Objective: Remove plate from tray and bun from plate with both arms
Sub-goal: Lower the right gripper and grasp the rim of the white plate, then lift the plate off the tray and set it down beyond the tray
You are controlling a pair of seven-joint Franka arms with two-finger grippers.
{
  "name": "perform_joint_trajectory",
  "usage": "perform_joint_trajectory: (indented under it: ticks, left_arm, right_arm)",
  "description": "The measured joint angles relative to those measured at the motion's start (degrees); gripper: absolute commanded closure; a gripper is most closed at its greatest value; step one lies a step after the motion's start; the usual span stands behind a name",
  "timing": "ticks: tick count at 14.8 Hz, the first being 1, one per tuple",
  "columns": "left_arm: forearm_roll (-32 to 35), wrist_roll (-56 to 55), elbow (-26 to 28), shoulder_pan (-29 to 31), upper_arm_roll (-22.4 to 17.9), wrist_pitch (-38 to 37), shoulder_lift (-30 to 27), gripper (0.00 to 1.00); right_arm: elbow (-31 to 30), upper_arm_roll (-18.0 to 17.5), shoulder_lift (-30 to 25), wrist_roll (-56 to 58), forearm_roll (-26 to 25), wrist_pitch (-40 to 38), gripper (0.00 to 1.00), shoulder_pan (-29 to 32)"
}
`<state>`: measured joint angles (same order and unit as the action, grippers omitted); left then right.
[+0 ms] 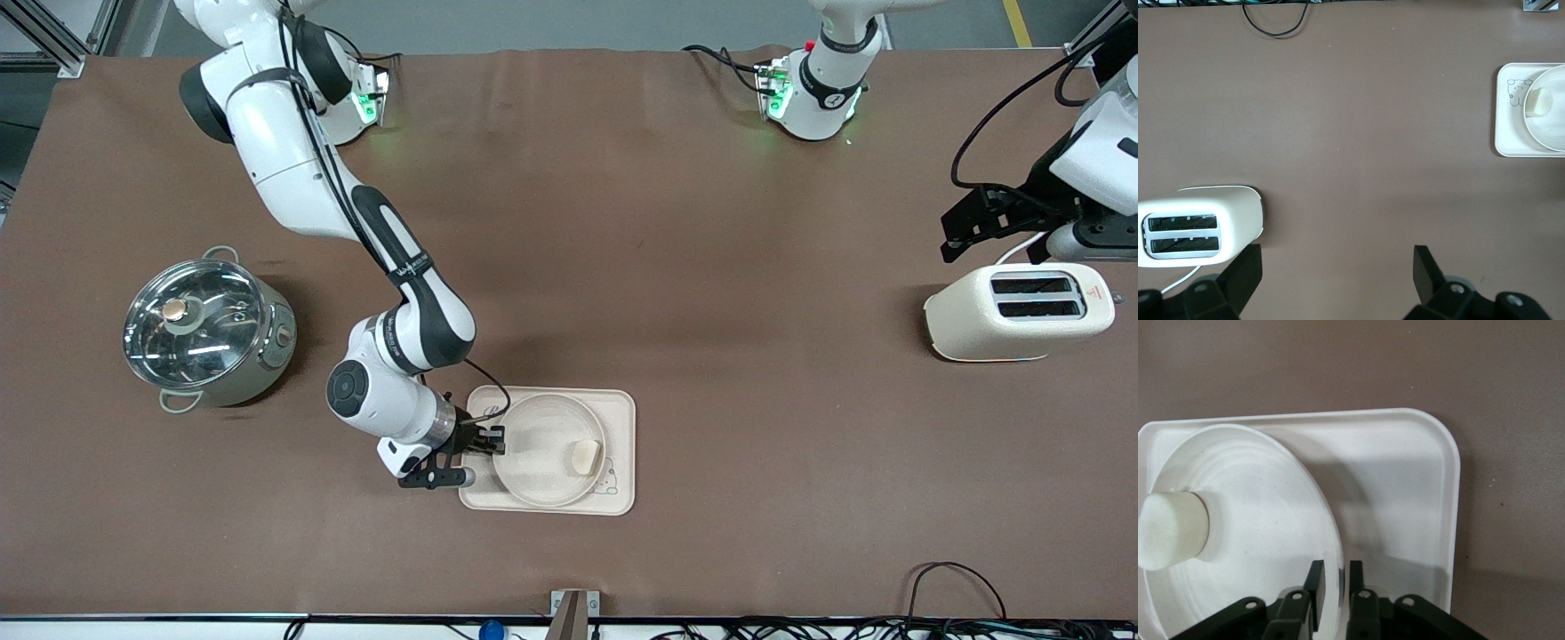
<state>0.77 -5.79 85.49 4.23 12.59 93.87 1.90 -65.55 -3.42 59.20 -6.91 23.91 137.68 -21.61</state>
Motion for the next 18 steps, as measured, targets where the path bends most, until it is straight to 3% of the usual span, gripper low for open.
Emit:
perform_joint_trajectory:
  ticks: [7, 13, 18]
  left_arm:
    - [0.0, 0.0, 0.0, 0.01, 0.0, 0.0, 0.0, 0.0]
    - [0.0, 0.0, 0.0, 0.03, 0.0, 0.0, 0.0, 0.0]
    - [0.0, 0.0, -0.01, 0.03, 0.0, -0.01, 0.0, 0.0]
  right_arm:
    - [0.53, 0.11, -0.03, 1.82, -2.43, -0.01, 0.99, -0.09]
    - [0.91, 0.05, -4.1, 1.82, -4.9, -5.54, 0.99, -0.14]
    - [-13.19, -0.27, -14.87, 1.86, -4.92, -4.4, 1.0, -3.45]
